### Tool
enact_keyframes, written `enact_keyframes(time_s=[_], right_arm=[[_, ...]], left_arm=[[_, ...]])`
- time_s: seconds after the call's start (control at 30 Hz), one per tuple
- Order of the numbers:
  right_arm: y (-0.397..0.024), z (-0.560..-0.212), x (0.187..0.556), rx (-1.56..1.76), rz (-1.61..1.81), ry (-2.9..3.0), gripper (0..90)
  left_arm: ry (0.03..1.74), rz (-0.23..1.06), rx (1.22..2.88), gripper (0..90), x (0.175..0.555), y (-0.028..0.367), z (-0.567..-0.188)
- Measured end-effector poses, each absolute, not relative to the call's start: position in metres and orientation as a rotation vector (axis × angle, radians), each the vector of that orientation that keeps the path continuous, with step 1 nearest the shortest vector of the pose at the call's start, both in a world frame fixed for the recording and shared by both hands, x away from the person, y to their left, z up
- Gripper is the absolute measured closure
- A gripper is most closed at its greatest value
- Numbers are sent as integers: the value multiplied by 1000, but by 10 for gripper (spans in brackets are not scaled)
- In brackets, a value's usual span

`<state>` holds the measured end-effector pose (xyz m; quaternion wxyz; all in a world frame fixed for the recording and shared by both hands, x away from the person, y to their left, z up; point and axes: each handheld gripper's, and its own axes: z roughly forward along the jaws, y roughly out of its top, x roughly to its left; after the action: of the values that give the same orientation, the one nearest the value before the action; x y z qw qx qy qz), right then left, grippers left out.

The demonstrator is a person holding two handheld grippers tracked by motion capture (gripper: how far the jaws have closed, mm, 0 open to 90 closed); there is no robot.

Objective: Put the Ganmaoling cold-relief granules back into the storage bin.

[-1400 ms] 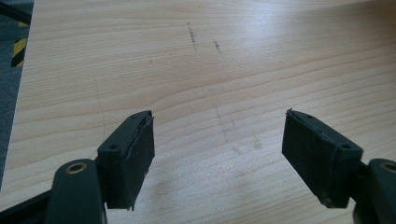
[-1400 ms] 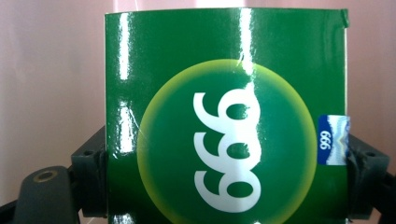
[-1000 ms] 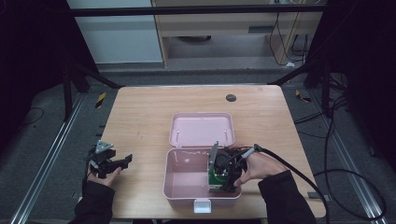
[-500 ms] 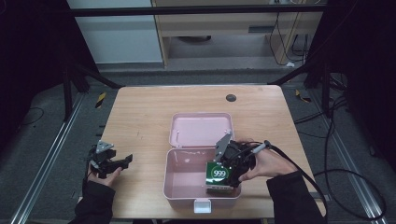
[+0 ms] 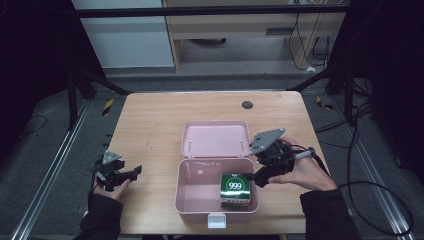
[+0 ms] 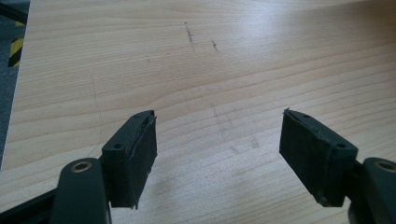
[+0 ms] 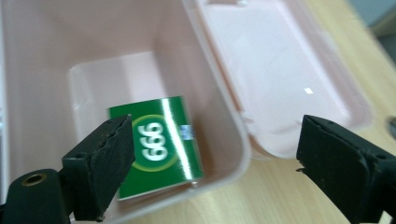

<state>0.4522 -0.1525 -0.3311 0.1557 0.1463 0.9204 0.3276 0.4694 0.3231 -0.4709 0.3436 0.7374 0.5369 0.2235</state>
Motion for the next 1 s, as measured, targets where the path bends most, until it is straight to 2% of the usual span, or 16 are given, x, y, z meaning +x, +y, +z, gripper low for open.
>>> enact_keyframes(time_s=[0.4, 0.67, 1.0], right_arm=[[-211, -349, 451, 751, 1149, 2287, 75], [-240, -376, 452, 1029, 1249, 2036, 85], [-263, -414, 457, 1238, 1181, 1905, 90]], left_arm=[[1397, 579, 1919, 278, 470, 323, -472], [1399, 577, 1917, 336, 469, 322, -471], [1409, 576, 1917, 399, 469, 323, -472]])
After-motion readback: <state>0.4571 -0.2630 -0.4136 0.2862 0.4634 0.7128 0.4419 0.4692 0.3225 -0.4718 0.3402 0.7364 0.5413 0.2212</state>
